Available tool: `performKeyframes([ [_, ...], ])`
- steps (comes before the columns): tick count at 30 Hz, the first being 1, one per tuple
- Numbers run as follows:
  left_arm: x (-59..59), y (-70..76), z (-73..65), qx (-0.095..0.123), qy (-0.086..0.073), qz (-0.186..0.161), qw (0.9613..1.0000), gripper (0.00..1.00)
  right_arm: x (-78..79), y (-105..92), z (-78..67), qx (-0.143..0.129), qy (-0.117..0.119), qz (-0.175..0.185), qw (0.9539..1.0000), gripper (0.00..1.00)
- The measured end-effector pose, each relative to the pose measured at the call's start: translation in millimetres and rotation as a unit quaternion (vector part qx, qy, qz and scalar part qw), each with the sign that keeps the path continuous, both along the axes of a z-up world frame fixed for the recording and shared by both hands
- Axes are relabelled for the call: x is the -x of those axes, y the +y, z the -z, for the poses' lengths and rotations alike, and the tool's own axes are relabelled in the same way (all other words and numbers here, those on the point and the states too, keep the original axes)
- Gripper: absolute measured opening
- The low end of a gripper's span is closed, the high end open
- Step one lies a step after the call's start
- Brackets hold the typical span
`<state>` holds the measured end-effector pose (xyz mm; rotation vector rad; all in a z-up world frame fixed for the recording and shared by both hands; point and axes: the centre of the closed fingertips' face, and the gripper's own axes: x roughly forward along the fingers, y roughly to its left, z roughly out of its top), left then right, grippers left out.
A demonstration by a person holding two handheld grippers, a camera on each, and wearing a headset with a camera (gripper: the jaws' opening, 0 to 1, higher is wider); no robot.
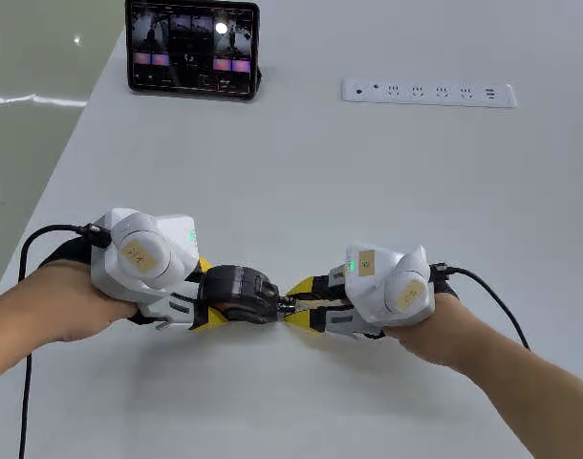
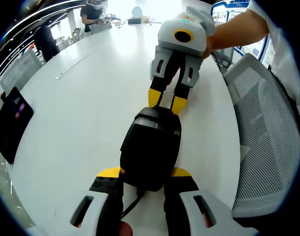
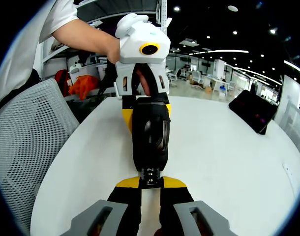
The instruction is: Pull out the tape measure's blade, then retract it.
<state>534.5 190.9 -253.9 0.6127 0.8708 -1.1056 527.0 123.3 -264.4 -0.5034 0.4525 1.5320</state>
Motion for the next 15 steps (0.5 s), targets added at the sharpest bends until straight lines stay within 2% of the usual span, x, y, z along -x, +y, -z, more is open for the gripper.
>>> performKeyframes([
  [9,-0.5,-0.5,0.1,0.001,0.001,-0.001,1.0000,0.26,0.0,-22.3,0.8,0.003,0.009,0.017,0.9998,0.10],
  [15,-0.3,-0.1,0.1,0.002,0.003,-0.001,1.0000,0.26,1.1,-31.6,0.8,0.007,0.006,0.025,0.9996,0.10],
])
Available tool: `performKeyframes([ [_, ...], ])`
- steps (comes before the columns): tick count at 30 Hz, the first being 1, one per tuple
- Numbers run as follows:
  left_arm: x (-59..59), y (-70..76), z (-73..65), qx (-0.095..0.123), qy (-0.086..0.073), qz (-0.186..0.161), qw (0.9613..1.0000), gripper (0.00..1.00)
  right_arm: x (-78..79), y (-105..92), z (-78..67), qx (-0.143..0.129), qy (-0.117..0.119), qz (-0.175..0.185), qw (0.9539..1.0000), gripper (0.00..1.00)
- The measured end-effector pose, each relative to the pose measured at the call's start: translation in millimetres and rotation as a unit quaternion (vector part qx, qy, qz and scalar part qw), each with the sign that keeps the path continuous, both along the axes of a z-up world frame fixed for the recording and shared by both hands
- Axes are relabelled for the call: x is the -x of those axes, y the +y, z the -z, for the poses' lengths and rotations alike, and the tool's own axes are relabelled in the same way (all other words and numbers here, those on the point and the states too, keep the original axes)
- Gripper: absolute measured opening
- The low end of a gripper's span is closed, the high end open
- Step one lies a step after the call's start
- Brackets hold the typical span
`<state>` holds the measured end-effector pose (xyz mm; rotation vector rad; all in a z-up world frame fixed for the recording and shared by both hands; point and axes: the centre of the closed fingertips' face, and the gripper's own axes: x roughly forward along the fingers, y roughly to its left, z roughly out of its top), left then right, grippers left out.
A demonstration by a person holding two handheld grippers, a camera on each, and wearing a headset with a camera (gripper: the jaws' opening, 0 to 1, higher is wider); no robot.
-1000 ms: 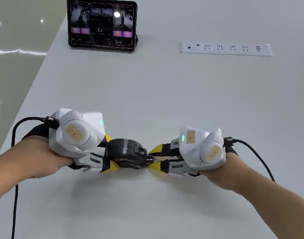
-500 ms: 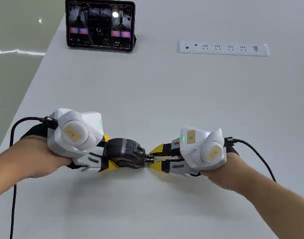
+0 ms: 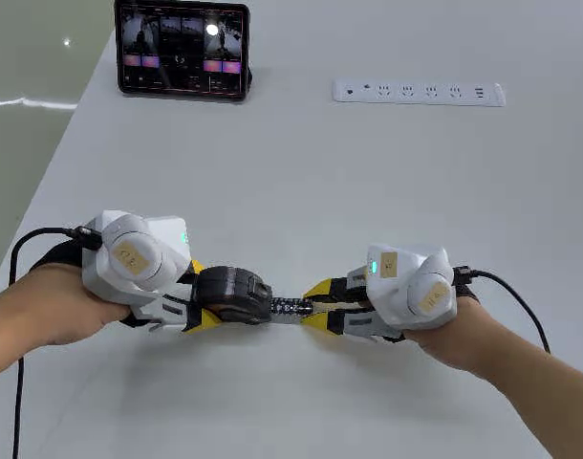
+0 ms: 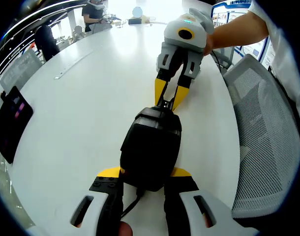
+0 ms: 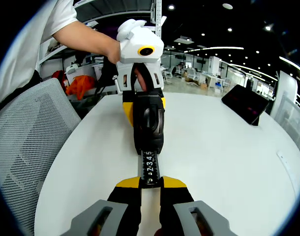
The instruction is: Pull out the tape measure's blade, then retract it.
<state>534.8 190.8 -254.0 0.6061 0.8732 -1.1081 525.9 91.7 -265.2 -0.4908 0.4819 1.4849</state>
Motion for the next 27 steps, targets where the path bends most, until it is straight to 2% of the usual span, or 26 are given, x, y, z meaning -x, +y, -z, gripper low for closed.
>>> performKeyframes([
  [27,0.6,-0.4,0.4,0.000,-0.001,-0.004,1.0000,0.27,-0.3,-37.0,2.0,0.021,-0.001,0.025,0.9995,0.10],
])
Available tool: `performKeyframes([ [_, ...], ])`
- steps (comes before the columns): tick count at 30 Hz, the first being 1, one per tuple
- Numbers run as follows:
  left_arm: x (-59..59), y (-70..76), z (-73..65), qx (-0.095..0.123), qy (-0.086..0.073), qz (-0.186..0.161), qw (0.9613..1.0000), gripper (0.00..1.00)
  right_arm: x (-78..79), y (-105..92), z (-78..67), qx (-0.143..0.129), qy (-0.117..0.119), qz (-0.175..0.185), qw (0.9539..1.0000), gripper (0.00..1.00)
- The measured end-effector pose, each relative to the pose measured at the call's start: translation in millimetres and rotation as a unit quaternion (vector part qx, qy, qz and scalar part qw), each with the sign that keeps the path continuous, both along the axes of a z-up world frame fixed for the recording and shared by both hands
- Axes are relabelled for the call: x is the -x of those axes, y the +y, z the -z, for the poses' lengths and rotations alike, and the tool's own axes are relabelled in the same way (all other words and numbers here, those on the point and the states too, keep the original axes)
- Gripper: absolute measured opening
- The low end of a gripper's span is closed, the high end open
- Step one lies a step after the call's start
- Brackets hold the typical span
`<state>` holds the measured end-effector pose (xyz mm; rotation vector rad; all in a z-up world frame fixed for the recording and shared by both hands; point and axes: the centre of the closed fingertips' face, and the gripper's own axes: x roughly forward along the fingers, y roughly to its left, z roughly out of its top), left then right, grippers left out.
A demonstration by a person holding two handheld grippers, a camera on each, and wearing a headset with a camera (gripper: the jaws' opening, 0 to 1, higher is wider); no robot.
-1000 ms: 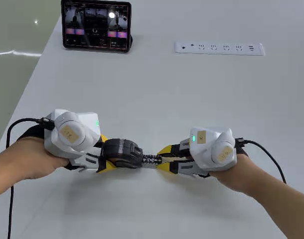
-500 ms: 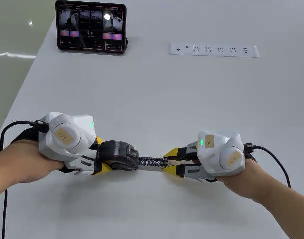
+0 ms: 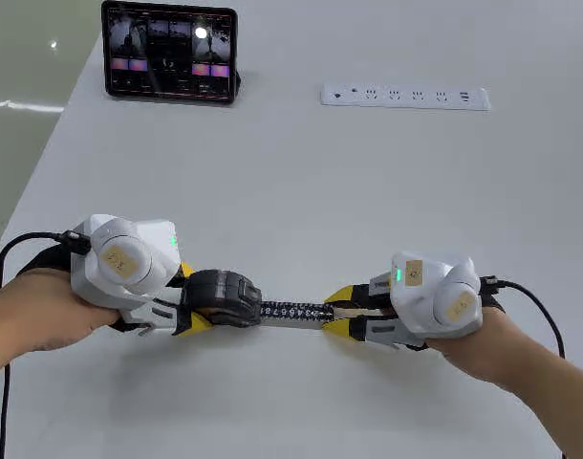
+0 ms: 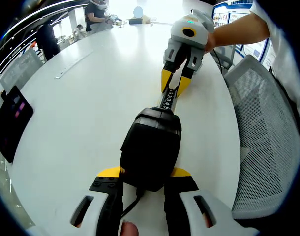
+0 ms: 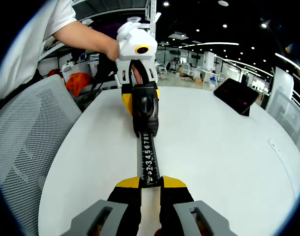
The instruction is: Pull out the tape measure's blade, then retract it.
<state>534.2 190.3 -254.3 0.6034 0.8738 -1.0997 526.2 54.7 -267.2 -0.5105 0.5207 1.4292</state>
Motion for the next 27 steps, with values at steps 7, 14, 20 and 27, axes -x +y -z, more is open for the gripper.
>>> performKeyframes([
  [7,-0.4,0.4,0.3,-0.001,0.001,0.000,1.0000,0.27,-0.4,-8.5,0.0,0.005,-0.001,0.005,1.0000,0.10],
  [14,-0.3,0.3,0.5,-0.001,0.001,0.000,1.0000,0.27,-0.8,-16.2,0.8,0.009,0.000,0.008,0.9999,0.10],
  [20,-0.8,0.4,1.0,-0.001,0.000,-0.001,1.0000,0.27,-0.4,-24.6,-0.1,0.013,-0.001,0.011,0.9999,0.10],
  [27,-0.4,-0.3,0.7,-0.002,0.000,0.000,1.0000,0.27,0.4,-33.8,-0.9,0.019,-0.003,0.015,0.9997,0.10],
])
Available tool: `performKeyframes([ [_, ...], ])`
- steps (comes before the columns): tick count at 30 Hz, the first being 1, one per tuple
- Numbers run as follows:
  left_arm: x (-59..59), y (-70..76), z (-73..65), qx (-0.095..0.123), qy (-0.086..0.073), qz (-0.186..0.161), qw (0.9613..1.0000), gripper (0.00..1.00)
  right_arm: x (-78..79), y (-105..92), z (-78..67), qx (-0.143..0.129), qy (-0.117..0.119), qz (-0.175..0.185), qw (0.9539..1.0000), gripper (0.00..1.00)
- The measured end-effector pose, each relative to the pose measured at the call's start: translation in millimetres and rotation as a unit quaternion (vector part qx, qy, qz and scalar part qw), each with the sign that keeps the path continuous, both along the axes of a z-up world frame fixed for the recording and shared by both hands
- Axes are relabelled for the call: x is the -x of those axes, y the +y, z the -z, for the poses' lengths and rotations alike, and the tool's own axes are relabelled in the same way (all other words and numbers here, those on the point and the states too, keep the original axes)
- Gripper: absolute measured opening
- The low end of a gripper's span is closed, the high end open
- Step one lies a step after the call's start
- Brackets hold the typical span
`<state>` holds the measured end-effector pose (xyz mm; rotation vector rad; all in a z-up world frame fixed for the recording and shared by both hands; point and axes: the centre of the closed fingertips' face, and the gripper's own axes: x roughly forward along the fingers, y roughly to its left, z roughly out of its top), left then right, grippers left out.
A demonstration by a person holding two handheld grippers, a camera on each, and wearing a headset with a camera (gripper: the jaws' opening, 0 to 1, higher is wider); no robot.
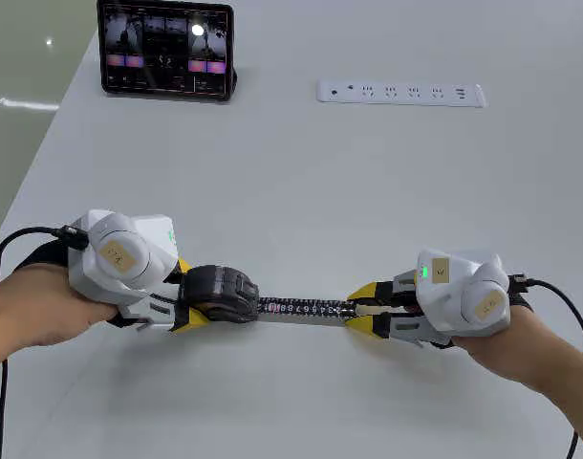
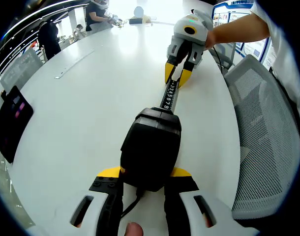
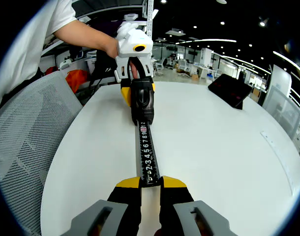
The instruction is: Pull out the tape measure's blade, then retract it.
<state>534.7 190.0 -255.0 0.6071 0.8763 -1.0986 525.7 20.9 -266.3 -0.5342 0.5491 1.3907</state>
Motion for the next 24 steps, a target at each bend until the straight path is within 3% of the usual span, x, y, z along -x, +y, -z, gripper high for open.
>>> performKeyframes([
  [24,1.5,-1.3,-1.7,-0.001,0.000,0.000,1.0000,0.27,-0.5,-30.3,0.0,0.015,0.000,0.018,0.9997,0.09],
])
